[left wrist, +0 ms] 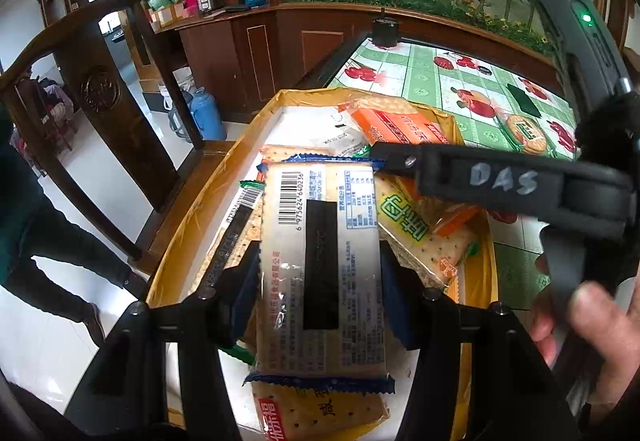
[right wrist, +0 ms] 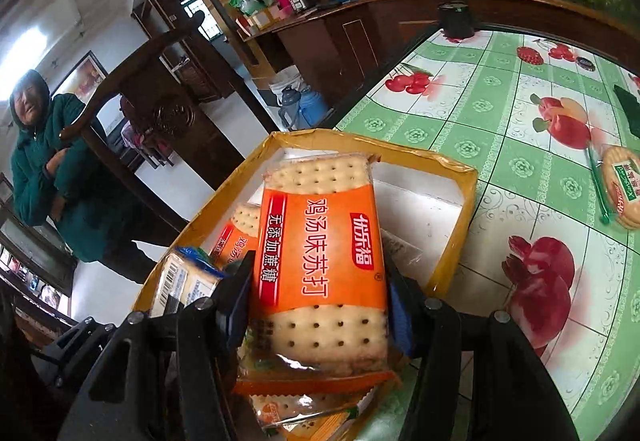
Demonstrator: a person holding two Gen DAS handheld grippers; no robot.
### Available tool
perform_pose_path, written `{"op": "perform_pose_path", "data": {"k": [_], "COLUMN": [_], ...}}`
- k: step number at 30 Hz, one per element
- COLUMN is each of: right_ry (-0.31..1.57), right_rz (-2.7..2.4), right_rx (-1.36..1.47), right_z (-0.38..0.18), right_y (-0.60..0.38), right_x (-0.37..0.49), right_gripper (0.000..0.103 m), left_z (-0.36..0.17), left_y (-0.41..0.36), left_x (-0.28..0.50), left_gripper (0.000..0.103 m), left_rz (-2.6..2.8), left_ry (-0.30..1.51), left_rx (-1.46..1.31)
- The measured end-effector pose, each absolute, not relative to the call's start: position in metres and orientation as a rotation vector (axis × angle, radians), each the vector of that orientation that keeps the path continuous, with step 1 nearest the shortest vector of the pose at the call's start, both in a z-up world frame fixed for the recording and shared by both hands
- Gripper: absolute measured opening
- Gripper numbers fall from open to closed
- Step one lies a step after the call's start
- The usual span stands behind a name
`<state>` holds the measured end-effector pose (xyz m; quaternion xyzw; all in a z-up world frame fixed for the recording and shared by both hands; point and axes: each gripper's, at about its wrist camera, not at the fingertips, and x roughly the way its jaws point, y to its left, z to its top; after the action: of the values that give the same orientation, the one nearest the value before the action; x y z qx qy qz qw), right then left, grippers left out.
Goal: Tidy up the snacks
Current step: 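Lower both packs into the foam box and open both grippers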
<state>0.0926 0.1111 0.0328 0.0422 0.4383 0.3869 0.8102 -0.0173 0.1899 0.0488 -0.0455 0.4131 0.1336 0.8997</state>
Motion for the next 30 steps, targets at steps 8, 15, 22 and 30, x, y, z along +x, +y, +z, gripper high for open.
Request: {"op": "perform_pose_path", "data": {"k": [8,15,22,30], "right_ry": [0.843,0.848,0.801,0.781], "right_rz": [0.781,0.758,0.685,0.553], "right_rx": [0.138,0.154,0.056,0.024], "right_z": [0.064,0.065,0.071,0.074], "right_y": [0.079,0.058,0.044,-0.011], "right_x": [0.09,0.085,0.066,0.053], "right_gripper": [0.087,0.087,0.087,0.087], "left_z": [0.057,0.061,0.066,0.075], "left_y": [0.183,0.176,0.158,0.127], "left_x": [-0.019,-0.022,-0.02,-0.013], "left_gripper": [0.063,0.073,0.084,0.085], "left_rz": [0.284,0.278,0.276,0.216], "left_ry": [0.823,0.801,0.778,0.759], "left_rx": [-0.091,-0.075,-0.035,-0.006]}}
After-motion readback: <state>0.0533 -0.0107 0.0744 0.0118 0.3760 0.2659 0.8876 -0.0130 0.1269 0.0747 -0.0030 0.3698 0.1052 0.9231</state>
